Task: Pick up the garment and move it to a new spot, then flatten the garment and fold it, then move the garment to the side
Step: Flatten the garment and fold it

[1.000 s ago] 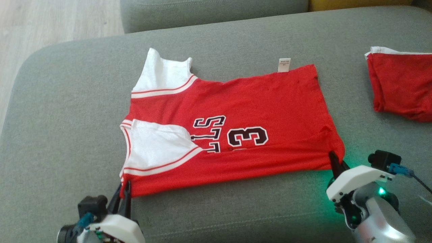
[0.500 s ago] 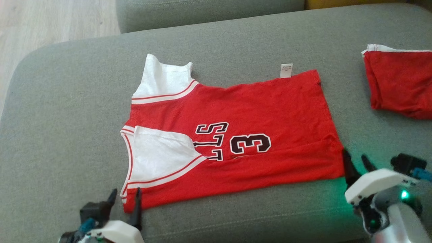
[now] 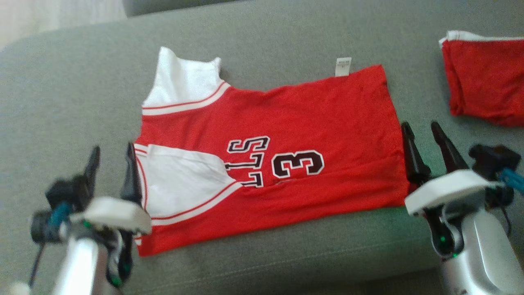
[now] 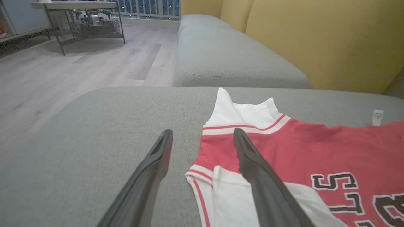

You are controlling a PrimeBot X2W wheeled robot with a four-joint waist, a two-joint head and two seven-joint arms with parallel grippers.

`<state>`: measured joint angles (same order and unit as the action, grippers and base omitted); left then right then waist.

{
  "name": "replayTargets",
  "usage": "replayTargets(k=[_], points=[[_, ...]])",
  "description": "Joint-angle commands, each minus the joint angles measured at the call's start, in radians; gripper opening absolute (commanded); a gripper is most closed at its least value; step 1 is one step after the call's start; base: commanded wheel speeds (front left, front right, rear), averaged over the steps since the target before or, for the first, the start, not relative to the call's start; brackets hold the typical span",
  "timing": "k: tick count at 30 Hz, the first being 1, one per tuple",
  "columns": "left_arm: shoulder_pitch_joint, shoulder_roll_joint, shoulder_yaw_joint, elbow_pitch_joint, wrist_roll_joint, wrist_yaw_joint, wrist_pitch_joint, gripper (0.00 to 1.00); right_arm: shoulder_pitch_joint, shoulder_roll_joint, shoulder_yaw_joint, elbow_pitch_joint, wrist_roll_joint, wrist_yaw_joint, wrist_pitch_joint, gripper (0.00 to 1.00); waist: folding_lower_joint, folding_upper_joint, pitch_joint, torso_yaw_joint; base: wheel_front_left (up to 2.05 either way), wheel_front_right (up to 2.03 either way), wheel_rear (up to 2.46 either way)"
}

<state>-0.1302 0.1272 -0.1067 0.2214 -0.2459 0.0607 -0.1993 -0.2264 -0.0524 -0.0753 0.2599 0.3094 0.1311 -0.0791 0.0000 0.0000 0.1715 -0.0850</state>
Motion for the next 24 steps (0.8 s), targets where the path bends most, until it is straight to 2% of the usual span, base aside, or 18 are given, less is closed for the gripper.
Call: replayTargets(k=[1, 4, 7, 12, 14, 20, 24], points=[[-0.107, 0.049, 0.029, -0.025, 0.017, -0.009, 0.027, 1.0, -0.071, 0.002, 0.039, -0.054, -0.014, 0.0, -0.001, 1.0, 0.0, 0.0, 0.058, -0.034, 0.0, 0.0, 0.0], [-0.175, 0.075, 0.029, -0.002, 0.011, -0.028, 0.086, 1.0, -0.106, 0.002, 0.065, -0.073, -0.02, 0.0, 0.002, 1.0, 0.0, 0.0, 0.094, -0.056, 0.0, 0.0, 0.0], [-0.279, 0.127, 0.028, 0.032, 0.011, -0.06, 0.163, 1.0, -0.159, 0.002, 0.102, -0.09, -0.028, 0.0, 0.008, 1.0, 0.0, 0.0, 0.146, -0.091, 0.0, 0.0, 0.0], [-0.458, 0.22, 0.013, 0.116, 0.006, -0.133, 0.299, 1.0, -0.244, 0.002, 0.149, -0.1, -0.032, 0.0, 0.01, 1.0, 0.0, 0.0, 0.218, -0.139, 0.0, 0.0, 0.0], [-0.524, 0.243, 0.005, 0.146, -0.035, -0.164, 0.348, 1.0, -0.273, 0.002, 0.165, -0.098, -0.029, 0.0, 0.01, 1.0, 0.0, 0.0, 0.243, -0.157, 0.0, 0.0, 0.0], [-0.684, 0.344, -0.048, 0.256, -0.068, -0.187, 0.494, 1.0, -0.317, 0.002, 0.204, -0.107, 0.009, 0.0, -0.015, 1.0, 0.0, 0.0, 0.301, -0.194, 0.0, 0.0, 0.0], [-0.761, 0.382, -0.079, 0.323, -0.099, -0.19, 0.543, 1.0, -0.326, 0.002, 0.225, -0.106, 0.026, 0.0, -0.038, 1.0, 0.0, 0.0, 0.32, -0.209, 0.0, 0.0, 0.0]])
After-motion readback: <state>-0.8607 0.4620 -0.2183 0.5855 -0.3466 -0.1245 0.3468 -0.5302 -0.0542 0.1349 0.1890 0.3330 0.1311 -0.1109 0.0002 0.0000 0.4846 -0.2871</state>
